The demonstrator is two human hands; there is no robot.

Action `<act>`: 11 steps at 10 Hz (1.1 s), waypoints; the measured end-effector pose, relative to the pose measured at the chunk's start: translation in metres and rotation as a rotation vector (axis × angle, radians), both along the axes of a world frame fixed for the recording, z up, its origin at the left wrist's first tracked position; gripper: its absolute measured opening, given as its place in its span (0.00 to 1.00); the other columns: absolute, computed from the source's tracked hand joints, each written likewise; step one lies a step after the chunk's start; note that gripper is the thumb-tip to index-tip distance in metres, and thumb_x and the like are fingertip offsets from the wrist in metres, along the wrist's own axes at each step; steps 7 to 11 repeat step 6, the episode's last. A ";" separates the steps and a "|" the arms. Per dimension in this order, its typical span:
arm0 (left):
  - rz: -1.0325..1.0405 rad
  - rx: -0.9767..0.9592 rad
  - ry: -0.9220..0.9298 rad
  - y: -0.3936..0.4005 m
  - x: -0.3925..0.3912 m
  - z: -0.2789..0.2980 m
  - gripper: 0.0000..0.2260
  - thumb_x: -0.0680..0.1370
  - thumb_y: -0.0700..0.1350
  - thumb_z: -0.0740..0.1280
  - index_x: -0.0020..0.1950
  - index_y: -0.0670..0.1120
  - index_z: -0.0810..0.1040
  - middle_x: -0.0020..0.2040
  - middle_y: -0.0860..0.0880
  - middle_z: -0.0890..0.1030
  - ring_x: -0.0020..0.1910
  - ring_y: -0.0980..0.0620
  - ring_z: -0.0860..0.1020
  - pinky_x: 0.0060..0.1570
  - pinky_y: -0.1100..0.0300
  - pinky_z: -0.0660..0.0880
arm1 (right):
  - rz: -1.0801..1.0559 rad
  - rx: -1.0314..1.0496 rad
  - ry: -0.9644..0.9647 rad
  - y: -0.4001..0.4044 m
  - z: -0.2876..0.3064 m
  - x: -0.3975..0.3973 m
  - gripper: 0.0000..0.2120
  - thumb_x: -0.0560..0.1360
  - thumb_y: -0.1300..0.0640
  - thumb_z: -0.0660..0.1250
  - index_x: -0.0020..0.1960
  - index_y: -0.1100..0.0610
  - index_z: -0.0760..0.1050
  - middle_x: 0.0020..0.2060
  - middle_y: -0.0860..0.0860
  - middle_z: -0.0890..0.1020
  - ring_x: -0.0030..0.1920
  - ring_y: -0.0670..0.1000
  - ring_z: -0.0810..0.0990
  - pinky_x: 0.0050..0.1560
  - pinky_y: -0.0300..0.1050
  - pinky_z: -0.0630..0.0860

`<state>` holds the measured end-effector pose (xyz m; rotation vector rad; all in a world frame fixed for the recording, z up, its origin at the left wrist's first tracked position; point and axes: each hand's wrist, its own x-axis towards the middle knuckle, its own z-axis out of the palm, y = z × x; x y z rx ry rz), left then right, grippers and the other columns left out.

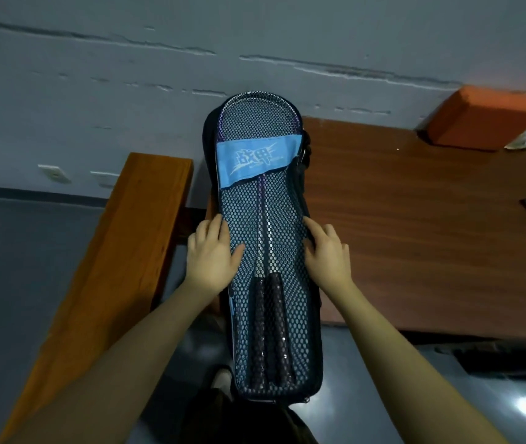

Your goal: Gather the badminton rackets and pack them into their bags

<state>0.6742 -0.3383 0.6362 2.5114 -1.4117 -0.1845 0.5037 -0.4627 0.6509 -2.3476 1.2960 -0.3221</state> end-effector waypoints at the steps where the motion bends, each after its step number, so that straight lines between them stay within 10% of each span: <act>1: -0.024 0.090 -0.039 0.004 0.001 -0.002 0.28 0.79 0.58 0.53 0.73 0.42 0.59 0.75 0.44 0.59 0.73 0.44 0.55 0.69 0.48 0.55 | 0.023 0.041 0.114 -0.004 -0.004 -0.002 0.21 0.80 0.56 0.54 0.73 0.49 0.61 0.61 0.56 0.71 0.61 0.60 0.70 0.58 0.58 0.65; 4: -0.010 0.115 0.081 0.002 -0.001 0.029 0.27 0.80 0.55 0.54 0.74 0.44 0.56 0.75 0.42 0.58 0.72 0.42 0.57 0.69 0.48 0.56 | 0.032 0.112 0.239 -0.013 0.026 -0.011 0.22 0.79 0.46 0.55 0.72 0.48 0.62 0.65 0.57 0.67 0.64 0.61 0.67 0.62 0.58 0.64; 6: 0.016 -0.150 0.047 -0.020 0.028 0.120 0.23 0.78 0.53 0.59 0.70 0.44 0.66 0.70 0.42 0.66 0.68 0.42 0.63 0.65 0.51 0.59 | 0.011 0.000 -0.144 -0.046 0.138 -0.011 0.15 0.78 0.55 0.62 0.62 0.59 0.74 0.59 0.58 0.78 0.57 0.55 0.76 0.57 0.45 0.71; 11: 0.016 -0.150 0.047 -0.020 0.028 0.120 0.23 0.78 0.53 0.59 0.70 0.44 0.66 0.70 0.42 0.66 0.68 0.42 0.63 0.65 0.51 0.59 | 0.011 0.000 -0.144 -0.046 0.138 -0.011 0.15 0.78 0.55 0.62 0.62 0.59 0.74 0.59 0.58 0.78 0.57 0.55 0.76 0.57 0.45 0.71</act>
